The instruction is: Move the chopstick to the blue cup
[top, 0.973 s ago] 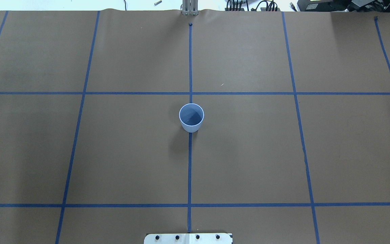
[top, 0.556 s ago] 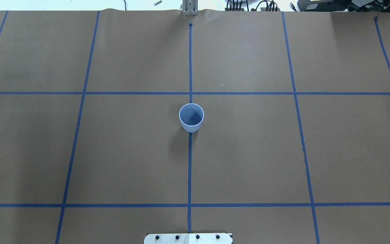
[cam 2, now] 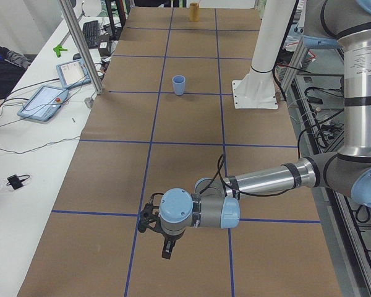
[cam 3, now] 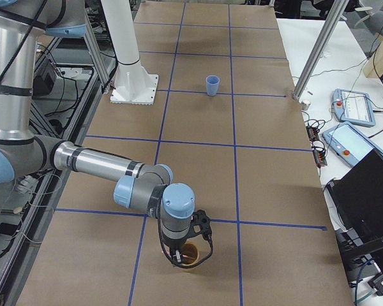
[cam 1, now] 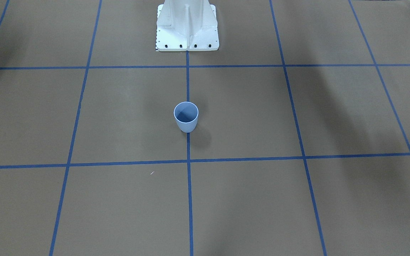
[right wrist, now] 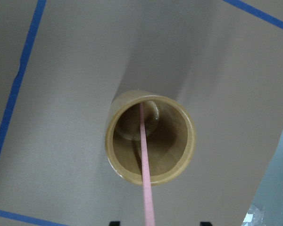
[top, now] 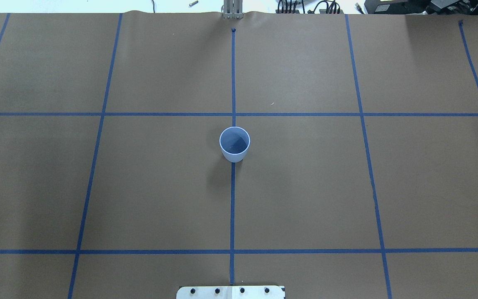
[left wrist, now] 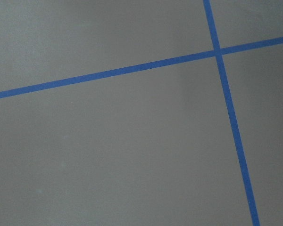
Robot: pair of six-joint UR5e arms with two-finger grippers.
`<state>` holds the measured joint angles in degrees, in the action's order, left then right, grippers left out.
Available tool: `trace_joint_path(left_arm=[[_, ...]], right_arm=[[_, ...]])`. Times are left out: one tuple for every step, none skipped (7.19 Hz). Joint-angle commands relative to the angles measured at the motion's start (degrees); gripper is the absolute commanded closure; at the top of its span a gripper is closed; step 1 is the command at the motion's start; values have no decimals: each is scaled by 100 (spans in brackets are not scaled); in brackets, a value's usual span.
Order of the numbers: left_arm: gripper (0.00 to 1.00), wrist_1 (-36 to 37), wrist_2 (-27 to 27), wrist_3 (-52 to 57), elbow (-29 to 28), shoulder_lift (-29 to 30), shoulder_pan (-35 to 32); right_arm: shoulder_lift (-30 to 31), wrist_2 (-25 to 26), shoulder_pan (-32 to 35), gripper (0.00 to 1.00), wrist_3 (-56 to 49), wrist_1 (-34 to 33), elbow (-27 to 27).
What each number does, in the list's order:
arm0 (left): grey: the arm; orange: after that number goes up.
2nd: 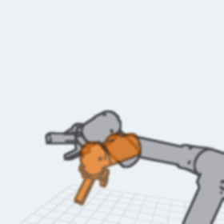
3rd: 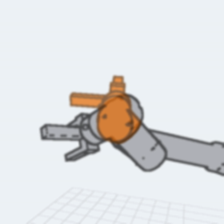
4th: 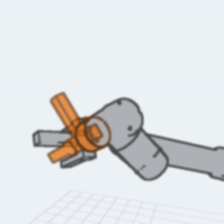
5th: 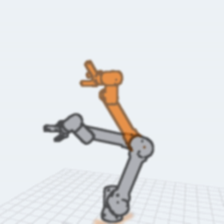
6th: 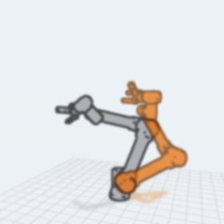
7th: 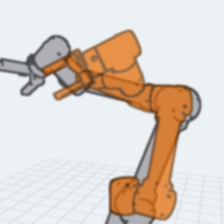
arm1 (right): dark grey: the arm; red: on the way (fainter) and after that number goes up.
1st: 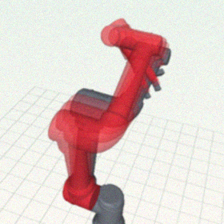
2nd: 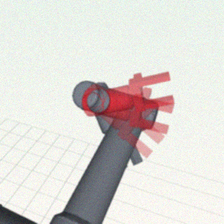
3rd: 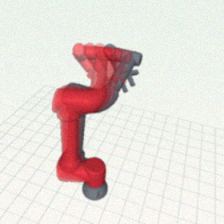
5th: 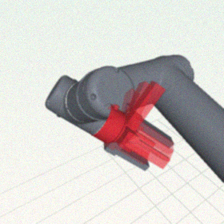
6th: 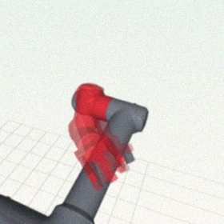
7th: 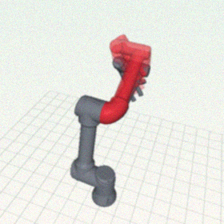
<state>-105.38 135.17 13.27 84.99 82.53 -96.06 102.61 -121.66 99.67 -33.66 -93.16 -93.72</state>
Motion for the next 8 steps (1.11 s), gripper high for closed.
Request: trace_joint_path(left_arm=[[1,0,0,0,9,0,0],[1,-9,-8,0,26,0,0],[1,0,-9,0,61,0,0],[1,0,-9,0,62,-9,-9],[1,-9,-9,0,71,-9,-9],[1,0,0,0,71,-9,-9],[1,0,-8,0,62,-9,-9],[1,0,0,0,62,-9,-9]], right_arm=[[92,38,0,45,-70,8,20],[110,29,-9,50,-131,8,20],[92,29,-9,75,-132,-1,12],[75,29,-52,95,-141,-1,12],[66,3,-62,100,-271,-1,3],[48,-15,-62,100,-368,-9,3],[48,-33,-70,100,-378,-9,-15],[48,-41,-88,100,-378,-9,-23]])
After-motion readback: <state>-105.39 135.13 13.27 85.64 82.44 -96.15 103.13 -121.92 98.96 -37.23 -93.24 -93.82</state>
